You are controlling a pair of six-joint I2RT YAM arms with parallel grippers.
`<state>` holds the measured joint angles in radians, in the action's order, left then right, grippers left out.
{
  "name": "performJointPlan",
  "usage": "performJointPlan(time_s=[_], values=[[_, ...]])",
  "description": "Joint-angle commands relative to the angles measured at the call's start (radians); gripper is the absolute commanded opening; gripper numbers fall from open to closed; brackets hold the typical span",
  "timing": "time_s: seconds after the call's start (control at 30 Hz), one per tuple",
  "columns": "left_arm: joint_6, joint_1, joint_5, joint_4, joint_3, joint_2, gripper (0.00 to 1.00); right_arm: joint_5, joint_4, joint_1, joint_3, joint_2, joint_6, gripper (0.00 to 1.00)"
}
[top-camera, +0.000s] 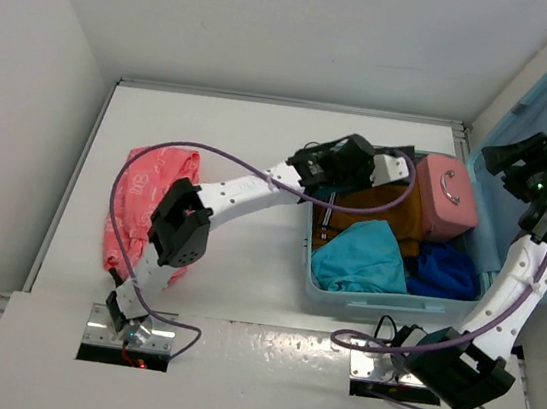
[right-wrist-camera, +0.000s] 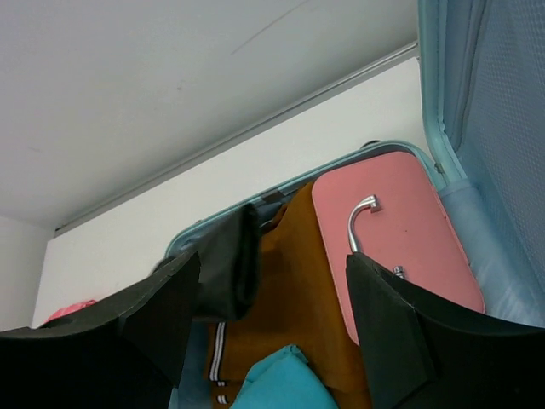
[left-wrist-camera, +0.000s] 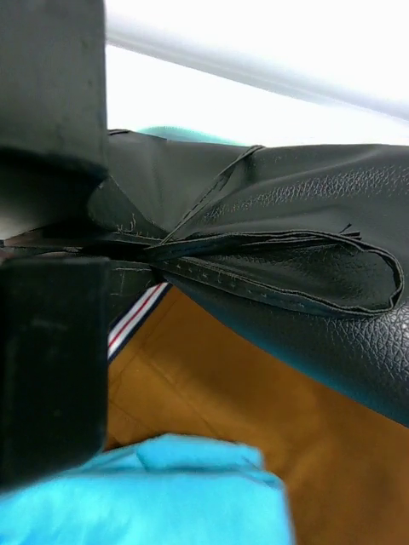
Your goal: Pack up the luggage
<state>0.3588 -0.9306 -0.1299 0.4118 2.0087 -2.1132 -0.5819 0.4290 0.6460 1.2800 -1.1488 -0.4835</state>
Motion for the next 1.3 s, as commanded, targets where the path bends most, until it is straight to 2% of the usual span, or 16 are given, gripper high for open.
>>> performJointPlan(time_s=[0.0,0.2,0.33,0.43,0.53,0.57,0.67,0.7,0.77,0.8,1.0,1.07,1.13,1.17,1.2,1.27], values=[[0.045,0.007,-0.12,-0.084,-0.048,-0.065,0.0,-0.099,-0.007,0.046,-0.004,0.014,-0.004,0.69],[-0.148,-0.043,-0.164,0.007,0.059,-0.165,0.0,-0.157,0.008,0.081,-0.008,0.004,0.016,0.69],[-0.188,-0.125,-0.315,0.019,0.049,-0.214,0.0,-0.179,0.014,0.084,-0.005,-0.009,0.028,0.69],[-0.216,-0.148,-0.304,0.03,-0.01,-0.214,0.0,-0.196,0.017,0.083,-0.002,-0.017,0.04,0.72],[-0.283,-0.139,-0.272,0.044,-0.057,-0.167,0.29,-0.217,0.036,0.081,0.007,-0.025,0.065,0.75],[-0.303,-0.128,-0.233,0.007,-0.076,-0.11,0.52,-0.213,0.043,0.081,-0.007,-0.025,0.066,0.75],[-0.389,-0.07,-0.159,-0.068,-0.138,-0.01,0.76,-0.214,-0.008,0.081,-0.025,-0.026,0.052,0.74],[-0.402,-0.057,-0.121,-0.091,-0.148,0.022,0.85,-0.211,-0.016,0.08,-0.037,-0.028,0.046,0.68],[-0.429,-0.048,-0.12,-0.149,-0.157,0.111,0.88,-0.196,-0.056,0.063,-0.051,-0.032,0.049,0.61],[-0.429,-0.036,-0.105,-0.169,-0.172,0.142,0.91,-0.178,-0.062,0.051,-0.067,-0.038,0.062,0.53],[-0.537,0.051,-0.204,-0.126,-0.07,0.298,0.94,-0.084,-0.078,-0.195,-0.119,-0.092,0.172,0.27],[-0.547,0.093,-0.227,-0.104,-0.099,0.366,0.94,-0.052,-0.069,-0.315,-0.117,-0.123,0.207,0.27],[-0.563,0.186,-0.228,-0.094,-0.221,0.451,0.94,-0.044,-0.045,-0.376,-0.102,-0.15,0.218,0.4],[-0.563,0.226,-0.206,-0.084,-0.276,0.545,0.94,-0.065,-0.041,-0.455,-0.084,-0.167,0.218,0.45],[-0.587,0.321,-0.192,-0.073,-0.388,0.586,0.94,-0.073,-0.036,-0.488,-0.077,-0.181,0.214,0.5],[-0.621,0.441,-0.154,-0.039,-0.482,0.653,0.94,-0.087,-0.036,-0.635,-0.059,-0.203,0.2,0.66]])
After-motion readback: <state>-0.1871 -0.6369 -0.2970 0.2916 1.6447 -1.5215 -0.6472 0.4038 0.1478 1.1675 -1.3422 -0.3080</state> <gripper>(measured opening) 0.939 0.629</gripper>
